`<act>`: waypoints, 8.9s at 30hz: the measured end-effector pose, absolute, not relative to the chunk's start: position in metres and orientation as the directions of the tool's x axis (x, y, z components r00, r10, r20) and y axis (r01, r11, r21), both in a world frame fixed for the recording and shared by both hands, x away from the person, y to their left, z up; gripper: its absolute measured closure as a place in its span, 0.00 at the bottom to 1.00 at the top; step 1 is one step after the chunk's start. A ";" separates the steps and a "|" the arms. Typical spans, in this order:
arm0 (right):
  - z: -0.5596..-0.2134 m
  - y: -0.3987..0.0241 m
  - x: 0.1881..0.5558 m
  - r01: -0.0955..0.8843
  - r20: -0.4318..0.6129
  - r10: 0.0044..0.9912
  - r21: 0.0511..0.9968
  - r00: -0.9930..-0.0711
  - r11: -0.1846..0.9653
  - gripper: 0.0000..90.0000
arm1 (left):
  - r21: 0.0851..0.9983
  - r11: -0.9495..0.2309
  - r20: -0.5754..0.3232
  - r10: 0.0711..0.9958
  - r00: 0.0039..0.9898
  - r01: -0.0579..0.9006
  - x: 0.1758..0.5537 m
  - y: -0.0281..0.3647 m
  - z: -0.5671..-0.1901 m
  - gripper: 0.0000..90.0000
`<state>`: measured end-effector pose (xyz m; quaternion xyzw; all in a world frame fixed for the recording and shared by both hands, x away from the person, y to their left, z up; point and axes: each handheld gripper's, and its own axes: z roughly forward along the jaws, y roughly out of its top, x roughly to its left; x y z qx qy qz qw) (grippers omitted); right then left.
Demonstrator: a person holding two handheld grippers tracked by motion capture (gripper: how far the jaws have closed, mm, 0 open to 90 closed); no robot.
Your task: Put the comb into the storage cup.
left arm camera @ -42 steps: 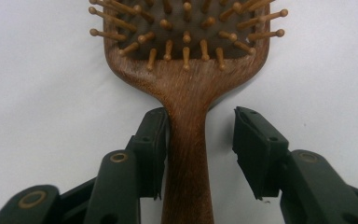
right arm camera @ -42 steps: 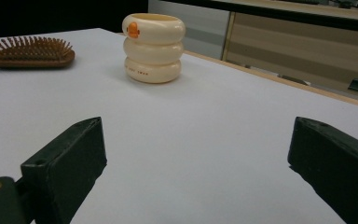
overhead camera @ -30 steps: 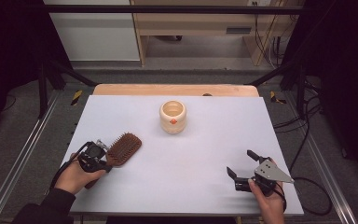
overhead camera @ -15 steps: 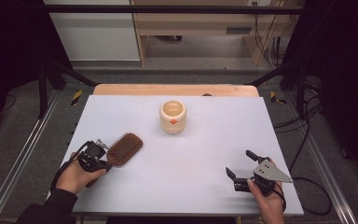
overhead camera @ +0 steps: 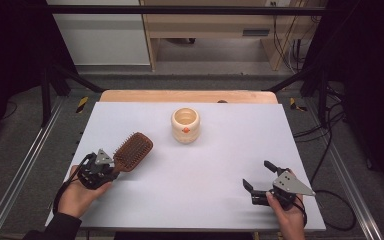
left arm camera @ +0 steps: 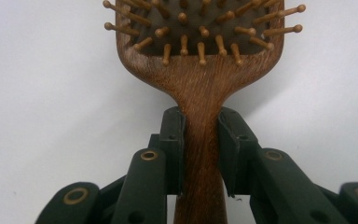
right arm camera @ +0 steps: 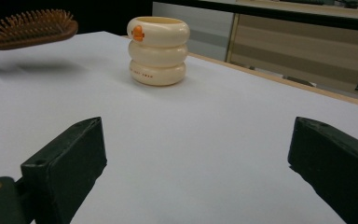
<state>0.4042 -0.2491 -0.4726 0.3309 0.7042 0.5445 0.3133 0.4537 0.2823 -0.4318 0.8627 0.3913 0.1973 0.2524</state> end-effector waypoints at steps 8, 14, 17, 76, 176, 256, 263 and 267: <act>-0.472 -0.248 0.404 0.122 -0.082 0.805 0.975 -0.588 0.188 0.05 | 0.699 -0.508 0.170 0.801 0.573 0.503 0.444 0.274 -0.437 0.81; -0.471 -0.248 0.404 0.117 -0.080 0.802 0.976 -0.591 0.183 0.05 | 0.767 -0.458 0.174 0.822 0.542 0.449 0.441 0.266 -0.431 0.81; -0.470 -0.248 0.403 0.111 -0.082 0.799 0.977 -0.595 0.183 0.05 | 0.787 -0.444 0.172 0.824 0.540 0.428 0.441 0.261 -0.429 0.81; -0.419 -0.116 0.432 0.284 0.198 0.774 0.959 -0.602 -0.025 0.08 | 0.936 -0.291 0.115 0.785 0.609 0.198 0.418 0.239 -0.449 0.81; -0.385 -0.040 0.447 0.351 0.387 0.599 0.918 -0.701 -0.183 0.18 | 0.928 -0.365 0.219 0.695 0.685 0.075 0.398 0.203 -0.443 0.81; -0.354 -0.080 0.484 0.372 0.512 0.576 0.859 -0.637 -0.352 0.57 | 0.977 -0.123 0.000 0.814 0.580 0.172 0.416 0.229 -0.454 0.10; -0.337 -0.085 0.493 0.347 0.486 0.597 0.874 -0.638 -0.340 0.57 | 0.974 -0.105 -0.018 0.846 0.532 0.200 0.425 0.243 -0.460 0.05; -0.333 -0.088 0.499 0.351 0.491 0.603 0.871 -0.629 -0.344 0.57 | 0.971 -0.085 -0.045 0.856 0.515 0.225 0.429 0.248 -0.464 0.05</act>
